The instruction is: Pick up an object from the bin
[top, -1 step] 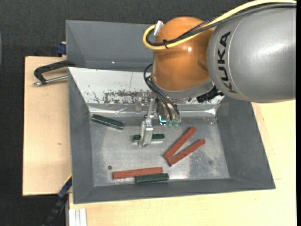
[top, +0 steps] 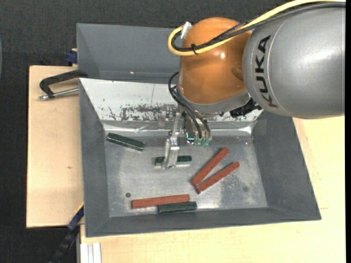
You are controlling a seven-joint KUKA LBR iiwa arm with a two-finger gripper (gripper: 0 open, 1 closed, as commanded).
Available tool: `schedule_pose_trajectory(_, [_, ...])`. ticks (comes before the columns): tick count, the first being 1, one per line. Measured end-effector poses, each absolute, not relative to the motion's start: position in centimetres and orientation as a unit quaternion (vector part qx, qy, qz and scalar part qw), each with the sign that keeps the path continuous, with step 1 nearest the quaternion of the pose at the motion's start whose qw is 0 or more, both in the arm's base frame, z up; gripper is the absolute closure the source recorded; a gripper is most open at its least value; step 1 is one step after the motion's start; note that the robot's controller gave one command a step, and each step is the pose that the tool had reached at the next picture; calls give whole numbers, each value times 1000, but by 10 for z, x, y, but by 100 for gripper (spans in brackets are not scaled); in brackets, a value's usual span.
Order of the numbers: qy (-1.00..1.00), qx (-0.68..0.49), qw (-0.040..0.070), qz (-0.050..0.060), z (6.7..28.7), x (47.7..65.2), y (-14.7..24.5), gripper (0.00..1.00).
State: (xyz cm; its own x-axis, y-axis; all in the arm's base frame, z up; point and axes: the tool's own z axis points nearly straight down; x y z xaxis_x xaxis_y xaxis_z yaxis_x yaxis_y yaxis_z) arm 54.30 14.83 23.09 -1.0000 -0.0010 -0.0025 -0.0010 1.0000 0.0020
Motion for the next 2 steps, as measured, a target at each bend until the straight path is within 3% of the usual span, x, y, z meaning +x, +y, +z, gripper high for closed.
schedule_pose_trajectory(1, [1000,-20,4,2,182,549,131,0])
schedule_pose_trajectory(2, [1000,24,1,1,132,554,121,0])
